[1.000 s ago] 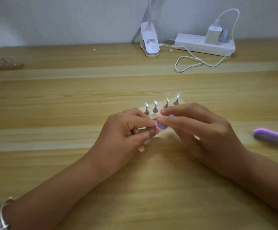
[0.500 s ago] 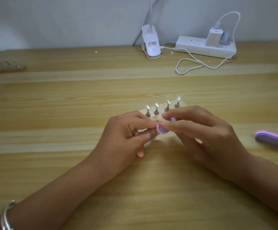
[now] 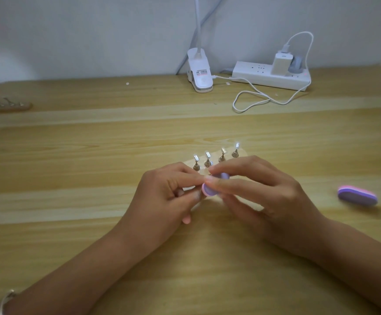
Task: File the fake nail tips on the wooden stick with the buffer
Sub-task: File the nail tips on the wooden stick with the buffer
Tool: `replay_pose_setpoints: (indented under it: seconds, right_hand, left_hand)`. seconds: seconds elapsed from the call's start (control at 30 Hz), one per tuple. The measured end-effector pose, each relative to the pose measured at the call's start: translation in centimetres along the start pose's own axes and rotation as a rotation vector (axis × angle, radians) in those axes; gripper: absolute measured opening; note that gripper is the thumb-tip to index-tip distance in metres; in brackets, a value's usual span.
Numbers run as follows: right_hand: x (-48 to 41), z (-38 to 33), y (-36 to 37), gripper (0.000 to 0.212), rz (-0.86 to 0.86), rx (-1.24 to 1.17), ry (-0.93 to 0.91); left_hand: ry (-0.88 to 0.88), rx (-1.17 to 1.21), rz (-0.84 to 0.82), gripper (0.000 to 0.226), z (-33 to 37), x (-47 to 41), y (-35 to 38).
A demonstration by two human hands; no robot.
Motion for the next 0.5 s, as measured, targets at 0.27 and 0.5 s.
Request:
replay_pose_setpoints:
  seconds: [0.27, 0.5]
  right_hand:
    - [-0.3, -0.1, -0.2, 0.018, 0.076, -0.049, 0.078]
    - [-0.2, 1.1, -0.8, 0.028, 0.099, -0.181, 0.309]
  left_hand:
    - [0.014, -0.024, -0.008, 0.021, 0.1, -0.1, 0.2]
    - [-0.009, 0.025, 0.024, 0.011, -0.2, -0.1, 0.1]
Point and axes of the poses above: each hand's wrist, its own x-axis away from the middle knuckle, its own y-axis out of the palm, z = x × y, the point moved 4 cm from there along -x, towards the middle knuckle, and after that the axes turned 10 degrees about x, right-handed, at the moved point
